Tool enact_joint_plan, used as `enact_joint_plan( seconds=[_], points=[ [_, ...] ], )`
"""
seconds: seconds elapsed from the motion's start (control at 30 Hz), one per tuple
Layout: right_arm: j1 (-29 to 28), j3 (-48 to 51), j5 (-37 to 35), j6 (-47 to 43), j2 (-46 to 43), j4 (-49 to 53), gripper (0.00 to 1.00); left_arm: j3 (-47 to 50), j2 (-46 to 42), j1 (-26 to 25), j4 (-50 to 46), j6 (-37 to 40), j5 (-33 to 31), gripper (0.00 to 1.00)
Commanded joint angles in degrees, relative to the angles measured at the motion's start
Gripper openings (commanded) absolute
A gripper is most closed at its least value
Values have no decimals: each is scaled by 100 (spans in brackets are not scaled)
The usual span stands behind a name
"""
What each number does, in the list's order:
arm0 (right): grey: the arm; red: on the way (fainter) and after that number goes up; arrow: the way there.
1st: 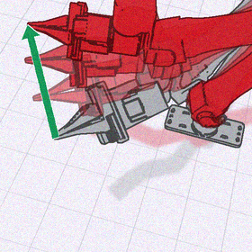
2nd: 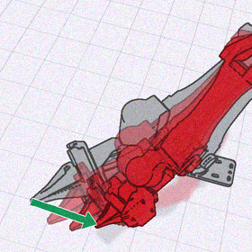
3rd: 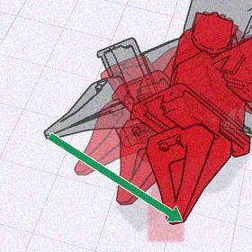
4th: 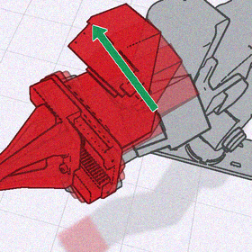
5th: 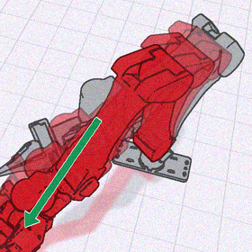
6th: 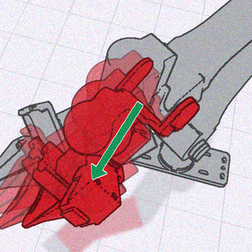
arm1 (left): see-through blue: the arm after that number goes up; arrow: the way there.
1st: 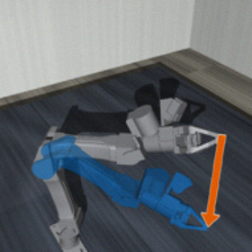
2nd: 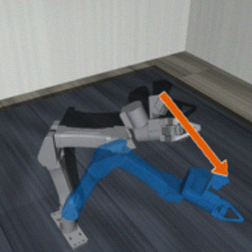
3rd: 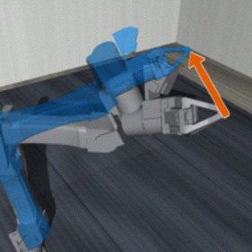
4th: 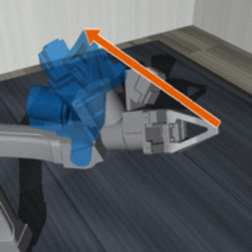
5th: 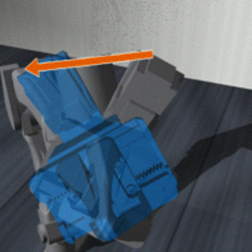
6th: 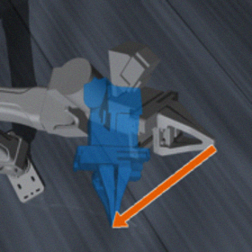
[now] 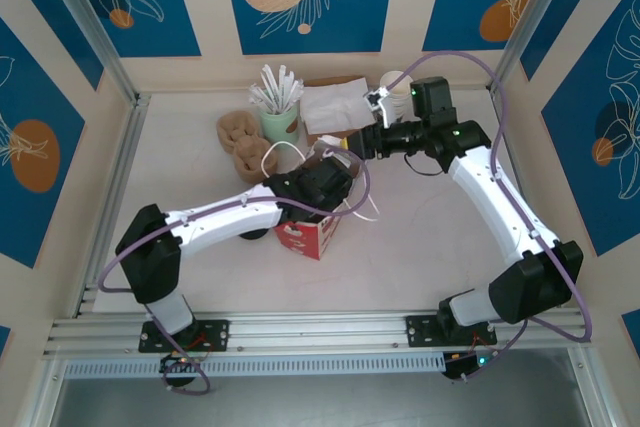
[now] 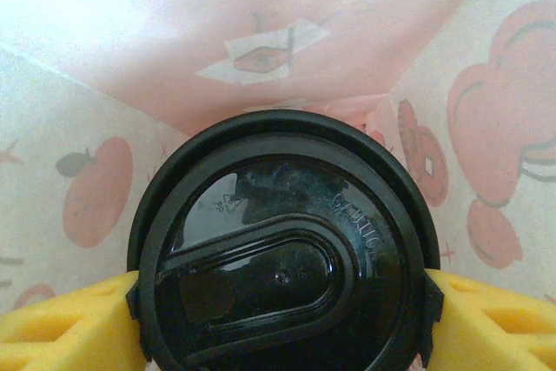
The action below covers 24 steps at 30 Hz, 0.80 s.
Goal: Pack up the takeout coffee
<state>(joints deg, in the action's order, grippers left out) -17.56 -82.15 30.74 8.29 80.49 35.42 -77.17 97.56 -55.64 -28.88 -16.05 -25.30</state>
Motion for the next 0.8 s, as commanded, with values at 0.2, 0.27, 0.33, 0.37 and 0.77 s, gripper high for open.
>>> enact_joint_plan(
  seconds=[0.2, 0.27, 0.33, 0.37, 0.77],
  points=[
    [418, 138, -698, 612, -869, -271, 50, -965, 597, 228, -1049, -394, 293, 75],
    [428, 329, -857, 742, -1087, -244, 50, -1192, 747, 258, -1255, -436, 391, 76],
    [429, 529, -1044, 892, -1325, -198, 50, -1465, 919, 303, -1524, -524, 524, 76],
    [429, 616, -1145, 958, -1417, -158, 51, -1583, 990, 316, -1646, -554, 563, 76],
    [475, 1614, -1427, 1663, -2582, 88, 51, -2775, 1842, 566, -2824, -1091, 1064, 75]
  ],
)
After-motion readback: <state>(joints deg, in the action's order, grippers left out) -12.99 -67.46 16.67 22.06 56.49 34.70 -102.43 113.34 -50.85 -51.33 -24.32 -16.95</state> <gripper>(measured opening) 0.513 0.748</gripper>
